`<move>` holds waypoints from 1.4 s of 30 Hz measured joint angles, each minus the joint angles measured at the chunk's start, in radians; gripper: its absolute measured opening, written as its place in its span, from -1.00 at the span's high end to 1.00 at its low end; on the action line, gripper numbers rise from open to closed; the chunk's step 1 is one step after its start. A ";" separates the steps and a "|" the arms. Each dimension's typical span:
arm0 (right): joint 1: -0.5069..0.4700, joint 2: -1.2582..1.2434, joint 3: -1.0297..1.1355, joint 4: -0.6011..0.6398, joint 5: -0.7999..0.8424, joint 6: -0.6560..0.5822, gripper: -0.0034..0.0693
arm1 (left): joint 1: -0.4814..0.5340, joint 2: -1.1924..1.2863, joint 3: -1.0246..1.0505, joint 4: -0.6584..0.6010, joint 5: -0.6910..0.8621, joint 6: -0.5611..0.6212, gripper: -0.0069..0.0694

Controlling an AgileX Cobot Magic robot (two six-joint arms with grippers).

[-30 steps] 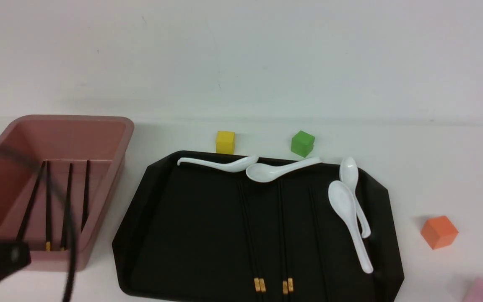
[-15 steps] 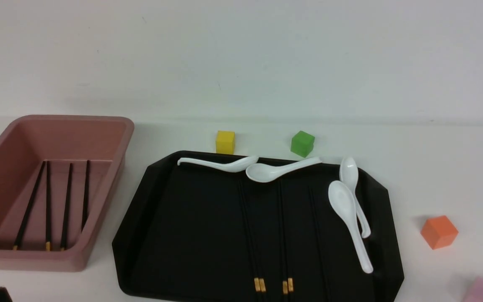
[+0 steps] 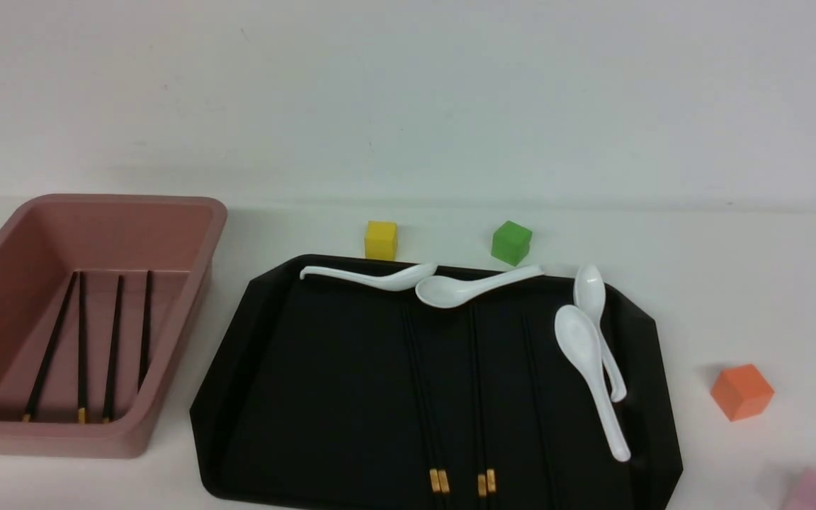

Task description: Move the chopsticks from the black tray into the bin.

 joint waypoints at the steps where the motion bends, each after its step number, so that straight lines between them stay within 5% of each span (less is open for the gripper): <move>1: 0.000 0.000 0.000 0.000 0.000 0.000 0.25 | 0.001 -0.004 0.000 0.003 0.005 -0.002 0.85; 42: 0.000 0.000 0.000 0.000 0.000 0.000 0.25 | 0.001 -0.007 0.005 0.007 0.054 -0.002 0.76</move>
